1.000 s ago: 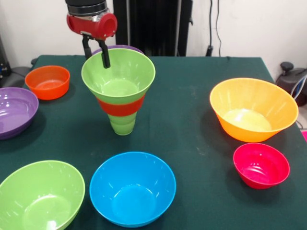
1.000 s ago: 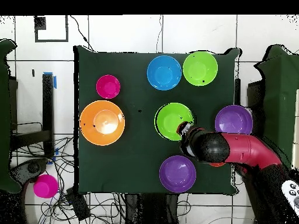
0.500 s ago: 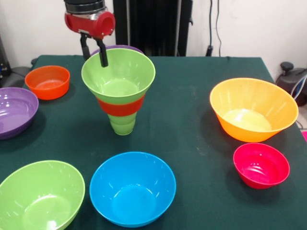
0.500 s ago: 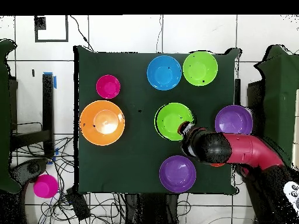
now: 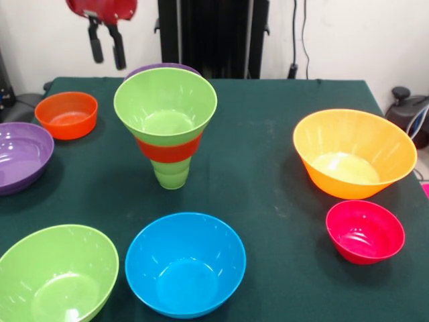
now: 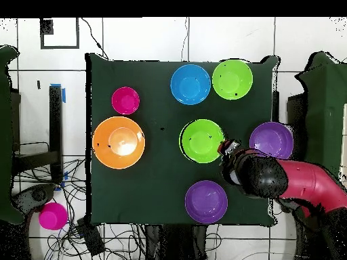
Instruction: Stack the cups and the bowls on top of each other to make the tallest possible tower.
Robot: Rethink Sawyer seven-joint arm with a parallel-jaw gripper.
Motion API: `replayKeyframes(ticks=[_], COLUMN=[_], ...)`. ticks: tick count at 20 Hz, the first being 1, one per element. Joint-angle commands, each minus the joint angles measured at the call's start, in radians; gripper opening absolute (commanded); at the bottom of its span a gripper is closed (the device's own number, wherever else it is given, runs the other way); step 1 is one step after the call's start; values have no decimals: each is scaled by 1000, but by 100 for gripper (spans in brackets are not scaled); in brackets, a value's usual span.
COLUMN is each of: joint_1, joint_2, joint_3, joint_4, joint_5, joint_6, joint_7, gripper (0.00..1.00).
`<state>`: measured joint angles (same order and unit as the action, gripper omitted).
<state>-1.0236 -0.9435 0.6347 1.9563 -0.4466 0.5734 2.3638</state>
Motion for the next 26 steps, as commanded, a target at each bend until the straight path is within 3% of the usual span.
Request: replayKeyframes(ticks=[1, 10, 11, 17, 21, 26], joint_1=[-2, -131, -141, -128, -72, 23], joint_2=[-103, -286, -291, -227, -123, 20], joint_3=[92, 271, 277, 255, 218, 179], joint_4=[58, 153, 153, 46, -130, -421], joint_5=[61, 293, 293, 191, 116, 15], joint_6=[164, 195, 201, 274, 377, 562], joint_7=[-222, -284, -293, -318, -331, -353], gripper=[100, 100, 100, 100, 100, 100])
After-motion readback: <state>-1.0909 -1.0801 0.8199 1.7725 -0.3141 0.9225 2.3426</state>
